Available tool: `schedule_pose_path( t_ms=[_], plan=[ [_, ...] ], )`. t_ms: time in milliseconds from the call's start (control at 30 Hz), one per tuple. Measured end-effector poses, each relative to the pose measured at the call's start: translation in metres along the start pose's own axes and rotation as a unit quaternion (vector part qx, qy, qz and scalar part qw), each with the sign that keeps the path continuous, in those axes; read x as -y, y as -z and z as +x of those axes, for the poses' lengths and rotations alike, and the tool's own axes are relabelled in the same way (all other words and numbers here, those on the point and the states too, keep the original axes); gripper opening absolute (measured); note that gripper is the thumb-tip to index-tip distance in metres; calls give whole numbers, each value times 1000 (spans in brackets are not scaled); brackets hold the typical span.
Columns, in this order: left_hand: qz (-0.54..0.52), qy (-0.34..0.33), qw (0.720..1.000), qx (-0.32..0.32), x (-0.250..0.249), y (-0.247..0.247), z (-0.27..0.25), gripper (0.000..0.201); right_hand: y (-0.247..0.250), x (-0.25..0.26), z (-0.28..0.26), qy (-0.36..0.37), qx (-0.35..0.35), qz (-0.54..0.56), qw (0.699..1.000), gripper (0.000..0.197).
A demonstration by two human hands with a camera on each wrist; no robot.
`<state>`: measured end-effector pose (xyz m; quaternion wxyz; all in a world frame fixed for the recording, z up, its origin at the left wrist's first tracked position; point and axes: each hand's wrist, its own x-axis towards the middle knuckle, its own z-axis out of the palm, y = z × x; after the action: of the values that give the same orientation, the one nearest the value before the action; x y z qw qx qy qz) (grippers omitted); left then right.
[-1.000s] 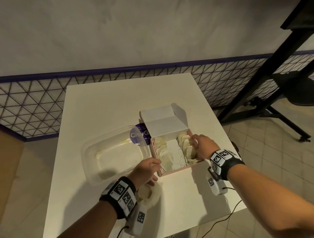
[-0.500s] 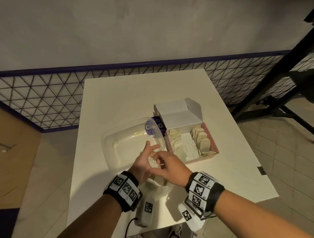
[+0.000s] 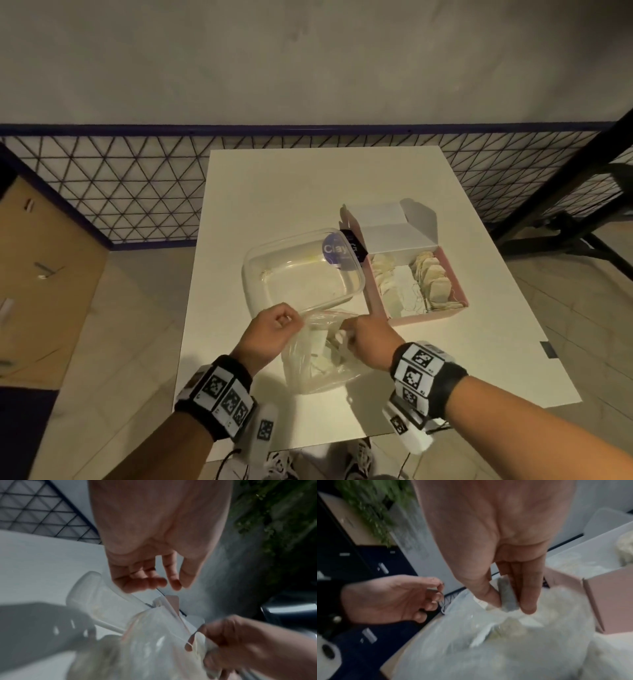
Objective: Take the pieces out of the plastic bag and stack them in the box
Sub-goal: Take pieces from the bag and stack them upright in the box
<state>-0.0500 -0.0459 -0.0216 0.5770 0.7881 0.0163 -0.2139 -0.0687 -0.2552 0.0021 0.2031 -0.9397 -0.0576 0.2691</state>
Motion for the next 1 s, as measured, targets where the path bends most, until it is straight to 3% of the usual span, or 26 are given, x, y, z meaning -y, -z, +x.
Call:
schedule_pose_path(
  t_ms=[133,267,367,567,700,867,1000],
  plan=[
    [197,-15,974,107,29,-7,-9,23,-31,10,27,-64,51,-76,994,36],
    [213,-5,967,137,34,-18,-11,31,-48,16,45,-141,66,-91,984,47],
    [222,7,964,145,32,-19,-12,34,-61,27,46,-151,94,-79,981,66],
    [229,35,964,129,26,-17,-13,71,-90,37,51,-85,48,-112,989,72],
    [252,35,954,158,28,-9,-13,99,-100,37,48,-3,82,-171,982,57],
    [284,39,942,177,23,-4,-14,105,-105,28,49,62,77,-176,979,34],
    [295,18,937,189,22,0,-12,101,-97,10,55,83,99,-193,973,45]
  ],
)
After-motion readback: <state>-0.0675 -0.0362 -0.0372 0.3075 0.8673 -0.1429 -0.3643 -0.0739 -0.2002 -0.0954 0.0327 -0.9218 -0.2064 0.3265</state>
